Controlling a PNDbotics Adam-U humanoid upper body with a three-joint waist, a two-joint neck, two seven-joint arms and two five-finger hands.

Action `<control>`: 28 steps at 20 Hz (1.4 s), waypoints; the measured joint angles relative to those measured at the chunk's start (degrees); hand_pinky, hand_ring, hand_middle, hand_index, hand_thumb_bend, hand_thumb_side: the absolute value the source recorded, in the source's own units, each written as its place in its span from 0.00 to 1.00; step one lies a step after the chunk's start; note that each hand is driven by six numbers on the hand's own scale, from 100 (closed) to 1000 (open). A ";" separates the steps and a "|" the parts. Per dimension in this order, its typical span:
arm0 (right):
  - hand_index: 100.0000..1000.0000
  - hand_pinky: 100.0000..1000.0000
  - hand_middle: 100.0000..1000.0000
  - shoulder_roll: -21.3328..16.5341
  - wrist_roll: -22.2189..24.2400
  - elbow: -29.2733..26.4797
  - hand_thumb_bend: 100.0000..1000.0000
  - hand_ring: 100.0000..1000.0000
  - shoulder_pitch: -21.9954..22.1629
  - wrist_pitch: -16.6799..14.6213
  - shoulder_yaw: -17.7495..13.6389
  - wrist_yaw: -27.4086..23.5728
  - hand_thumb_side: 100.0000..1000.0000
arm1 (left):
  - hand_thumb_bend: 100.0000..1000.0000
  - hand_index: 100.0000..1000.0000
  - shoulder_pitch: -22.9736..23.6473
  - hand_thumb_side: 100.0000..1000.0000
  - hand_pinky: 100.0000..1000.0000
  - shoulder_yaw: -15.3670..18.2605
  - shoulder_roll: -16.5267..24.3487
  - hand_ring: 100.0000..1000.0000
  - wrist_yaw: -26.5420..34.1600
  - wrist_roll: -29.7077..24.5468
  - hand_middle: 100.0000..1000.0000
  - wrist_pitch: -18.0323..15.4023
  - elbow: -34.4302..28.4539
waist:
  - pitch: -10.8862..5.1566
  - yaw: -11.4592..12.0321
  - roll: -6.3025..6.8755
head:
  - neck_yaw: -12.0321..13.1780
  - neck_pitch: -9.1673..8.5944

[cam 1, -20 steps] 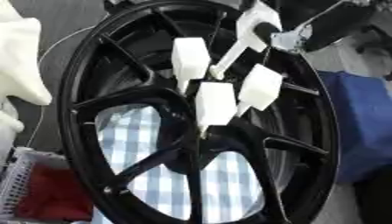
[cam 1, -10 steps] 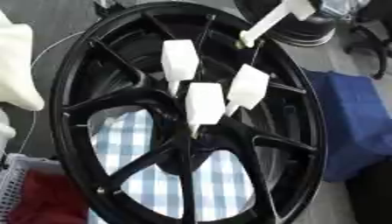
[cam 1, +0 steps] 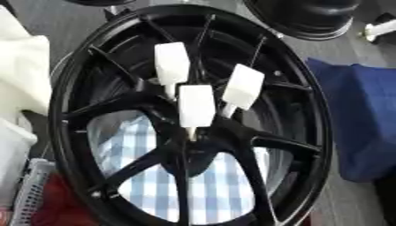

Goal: Pull the pin out of the wheel hub.

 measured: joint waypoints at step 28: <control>0.66 0.84 0.52 20.29 -15.41 -7.83 0.00 0.76 1.25 -2.82 0.37 -5.09 0.47 | 0.03 0.71 -0.97 0.82 0.63 -0.38 -1.03 0.61 0.17 -0.10 0.60 -0.37 0.00 | 0.08 0.64 1.47 | 1.93 -0.22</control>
